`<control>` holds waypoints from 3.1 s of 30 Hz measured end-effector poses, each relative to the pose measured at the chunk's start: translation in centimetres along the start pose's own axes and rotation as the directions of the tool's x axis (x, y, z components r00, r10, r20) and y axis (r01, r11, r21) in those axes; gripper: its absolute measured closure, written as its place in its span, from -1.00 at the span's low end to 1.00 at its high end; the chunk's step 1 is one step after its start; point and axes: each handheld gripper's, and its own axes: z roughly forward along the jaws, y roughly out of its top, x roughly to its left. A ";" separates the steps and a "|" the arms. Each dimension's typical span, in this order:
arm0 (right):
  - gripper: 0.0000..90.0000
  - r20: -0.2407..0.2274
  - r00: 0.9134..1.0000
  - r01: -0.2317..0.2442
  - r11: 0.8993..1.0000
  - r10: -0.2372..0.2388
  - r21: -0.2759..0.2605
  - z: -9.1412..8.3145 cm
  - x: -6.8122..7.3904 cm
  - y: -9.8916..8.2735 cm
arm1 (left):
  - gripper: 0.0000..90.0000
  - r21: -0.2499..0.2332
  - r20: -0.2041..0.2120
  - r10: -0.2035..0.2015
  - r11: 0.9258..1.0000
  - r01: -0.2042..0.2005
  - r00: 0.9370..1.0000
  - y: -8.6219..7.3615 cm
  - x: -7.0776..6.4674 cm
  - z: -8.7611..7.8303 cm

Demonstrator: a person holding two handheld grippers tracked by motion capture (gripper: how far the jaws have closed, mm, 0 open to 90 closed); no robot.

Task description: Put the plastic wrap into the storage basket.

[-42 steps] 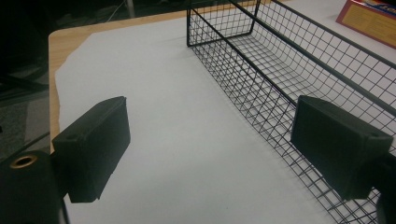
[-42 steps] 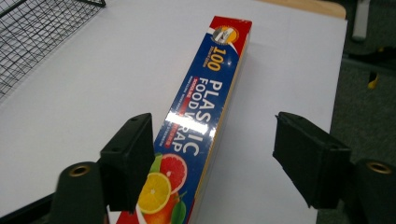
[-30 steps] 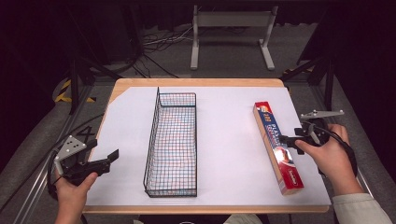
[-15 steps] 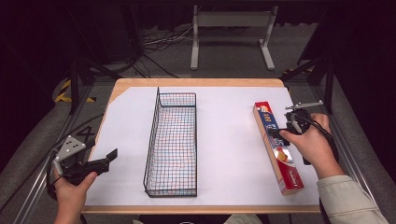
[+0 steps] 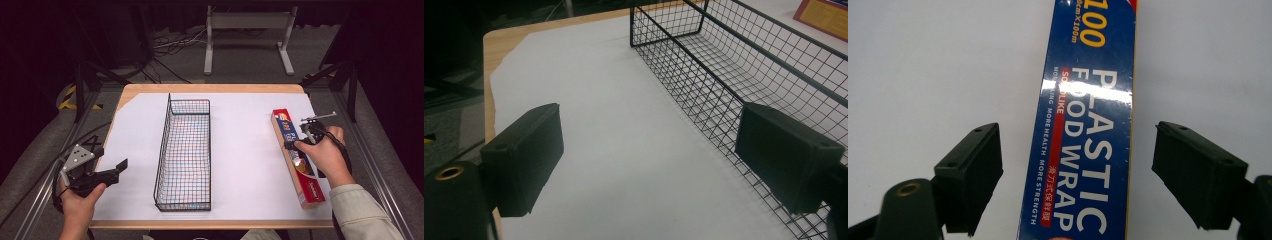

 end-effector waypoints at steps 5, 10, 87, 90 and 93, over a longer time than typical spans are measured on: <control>-0.52 0.012 1.000 -0.018 0.999 0.018 0.040 1.0 0.0 -0.1 | -0.72 0.002 -0.001 0.000 1.000 0.000 1.000 0.0 0.0 0.1; -0.53 0.037 0.999 -0.042 0.996 0.039 0.084 1.8 0.2 -0.3 | -0.72 0.003 -0.007 0.002 1.000 -0.002 1.000 -0.1 0.0 0.2; -0.13 0.142 0.976 -0.183 0.975 0.165 0.129 -1.4 5.2 4.4 | -0.72 0.016 -0.014 -0.001 1.000 0.001 1.000 -0.4 0.0 0.5; -0.13 0.121 0.977 -0.189 0.975 0.175 0.120 -1.9 6.0 4.8 | -0.72 0.016 -0.014 -0.001 1.000 0.002 1.000 -0.4 0.1 0.7; -0.13 0.113 0.977 -0.195 0.974 0.181 0.119 -2.1 6.4 5.0 | -0.72 0.016 -0.015 0.001 1.000 -0.001 1.000 -0.5 0.0 0.7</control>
